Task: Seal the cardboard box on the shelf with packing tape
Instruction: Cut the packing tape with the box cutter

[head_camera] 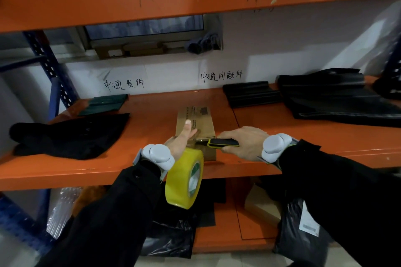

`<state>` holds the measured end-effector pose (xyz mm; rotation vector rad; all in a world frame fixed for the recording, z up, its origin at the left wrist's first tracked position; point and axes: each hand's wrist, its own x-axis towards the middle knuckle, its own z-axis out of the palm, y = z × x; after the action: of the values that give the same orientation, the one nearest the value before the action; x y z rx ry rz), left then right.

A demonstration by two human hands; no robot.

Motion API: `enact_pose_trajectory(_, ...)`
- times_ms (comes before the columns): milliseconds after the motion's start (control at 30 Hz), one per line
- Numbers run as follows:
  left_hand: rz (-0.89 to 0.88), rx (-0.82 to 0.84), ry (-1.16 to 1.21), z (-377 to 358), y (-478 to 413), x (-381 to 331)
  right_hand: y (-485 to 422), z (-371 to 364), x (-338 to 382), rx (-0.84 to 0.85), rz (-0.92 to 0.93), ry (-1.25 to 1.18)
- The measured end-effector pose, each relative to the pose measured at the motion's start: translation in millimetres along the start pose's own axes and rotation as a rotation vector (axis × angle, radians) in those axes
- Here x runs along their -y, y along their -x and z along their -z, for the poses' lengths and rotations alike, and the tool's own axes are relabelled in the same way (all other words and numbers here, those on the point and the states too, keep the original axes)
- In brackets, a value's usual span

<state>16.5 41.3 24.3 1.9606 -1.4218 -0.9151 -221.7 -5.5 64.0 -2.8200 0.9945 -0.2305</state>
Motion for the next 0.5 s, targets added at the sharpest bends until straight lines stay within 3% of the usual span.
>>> enact_pose_trajectory(500, 0.0, 0.039, 0.004, 2.9, -2.6, 5.7, -6.3, 0.0, 12.7, -0.008, 0.034, 0.001)
